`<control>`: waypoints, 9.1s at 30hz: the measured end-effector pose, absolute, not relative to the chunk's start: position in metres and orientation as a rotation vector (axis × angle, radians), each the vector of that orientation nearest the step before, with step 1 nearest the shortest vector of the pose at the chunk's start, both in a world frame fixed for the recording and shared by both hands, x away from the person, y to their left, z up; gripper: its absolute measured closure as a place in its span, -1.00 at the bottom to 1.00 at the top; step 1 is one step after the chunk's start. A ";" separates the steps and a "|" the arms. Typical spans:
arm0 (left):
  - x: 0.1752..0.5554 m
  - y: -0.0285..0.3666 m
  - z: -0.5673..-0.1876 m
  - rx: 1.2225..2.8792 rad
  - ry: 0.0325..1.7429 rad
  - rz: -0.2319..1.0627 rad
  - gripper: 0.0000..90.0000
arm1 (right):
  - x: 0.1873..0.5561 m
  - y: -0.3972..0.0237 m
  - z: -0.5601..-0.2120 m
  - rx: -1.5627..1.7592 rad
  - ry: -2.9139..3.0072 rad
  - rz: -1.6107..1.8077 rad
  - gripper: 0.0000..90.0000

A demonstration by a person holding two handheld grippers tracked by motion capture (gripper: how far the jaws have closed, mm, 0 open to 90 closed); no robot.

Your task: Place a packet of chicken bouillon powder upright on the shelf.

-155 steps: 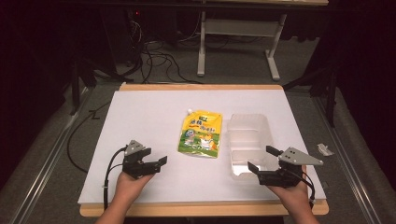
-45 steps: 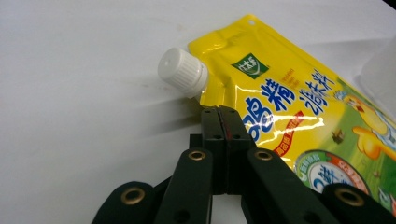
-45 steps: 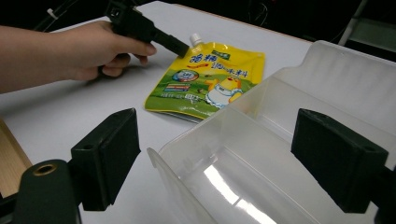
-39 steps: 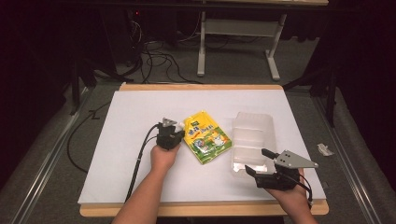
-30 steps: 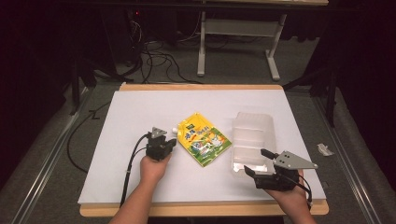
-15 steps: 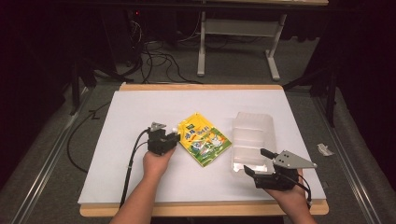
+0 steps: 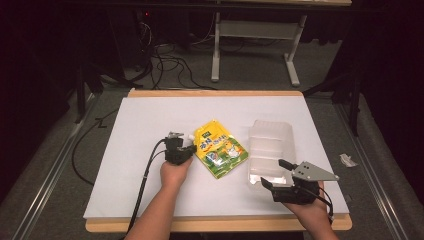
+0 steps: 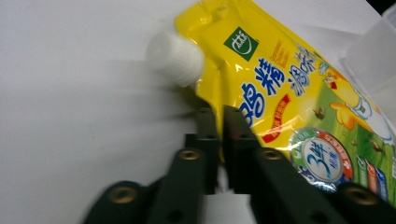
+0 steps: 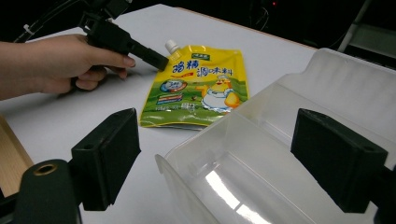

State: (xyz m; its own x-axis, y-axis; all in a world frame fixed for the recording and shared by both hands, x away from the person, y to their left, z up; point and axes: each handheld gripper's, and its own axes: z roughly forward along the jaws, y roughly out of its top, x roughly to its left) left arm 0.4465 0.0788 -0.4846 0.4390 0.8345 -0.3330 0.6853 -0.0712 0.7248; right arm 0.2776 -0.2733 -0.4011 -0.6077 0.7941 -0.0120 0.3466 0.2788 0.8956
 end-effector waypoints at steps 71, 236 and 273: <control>0.280 0.077 -0.410 1.698 0.724 0.727 1.00 | 0.331 -0.208 -0.363 0.924 2.173 1.339 -0.73; 0.328 0.167 -0.444 1.853 0.963 0.577 -0.34 | 0.294 -0.247 -0.334 0.788 2.119 1.569 0.98; 0.330 0.169 -0.445 1.839 0.971 0.557 -0.32 | 0.288 -0.327 -0.334 0.983 1.975 1.517 0.98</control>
